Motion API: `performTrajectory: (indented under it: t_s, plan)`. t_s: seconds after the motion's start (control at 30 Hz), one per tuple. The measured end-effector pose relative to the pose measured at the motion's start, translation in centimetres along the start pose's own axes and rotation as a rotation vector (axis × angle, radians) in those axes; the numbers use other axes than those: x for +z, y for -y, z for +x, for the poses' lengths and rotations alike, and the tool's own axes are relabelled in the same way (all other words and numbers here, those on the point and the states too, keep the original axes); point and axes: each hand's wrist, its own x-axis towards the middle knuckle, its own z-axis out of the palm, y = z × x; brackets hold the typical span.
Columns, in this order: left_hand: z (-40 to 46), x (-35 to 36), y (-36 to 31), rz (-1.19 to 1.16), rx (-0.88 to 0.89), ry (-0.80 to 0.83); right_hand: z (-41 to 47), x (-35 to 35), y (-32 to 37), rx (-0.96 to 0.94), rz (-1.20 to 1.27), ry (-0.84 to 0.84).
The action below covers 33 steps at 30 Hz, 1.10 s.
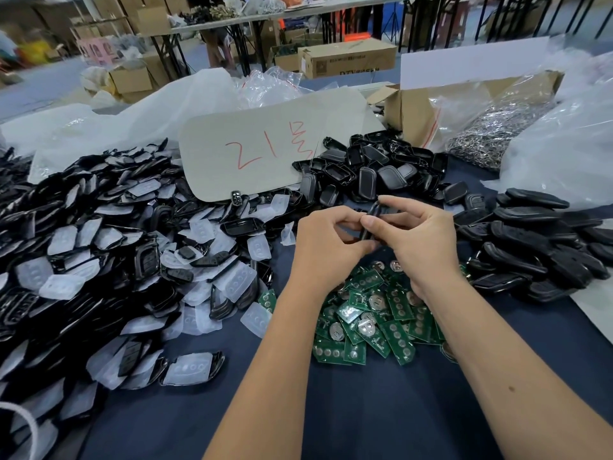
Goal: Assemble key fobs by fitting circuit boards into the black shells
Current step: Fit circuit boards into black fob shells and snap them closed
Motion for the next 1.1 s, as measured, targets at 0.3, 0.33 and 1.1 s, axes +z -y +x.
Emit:
performTrajectory:
  t_s: [0.3, 0.33, 1.1]
  plan:
    - [0.0, 0.1, 0.5, -0.105, -0.084, 0.01, -0.4, -0.1, 0.6, -0.138, -0.202, 0.011]
    - [0.0, -0.1, 0.5, -0.176, -0.127, 0.017, -0.3, -0.3, 0.7, -0.146, -0.195, 0.061]
    - [0.3, -3.2, 1.1, -0.837, -0.507, 0.195, 0.3, -1.8, 1.0, -0.222, -0.091, 0.421]
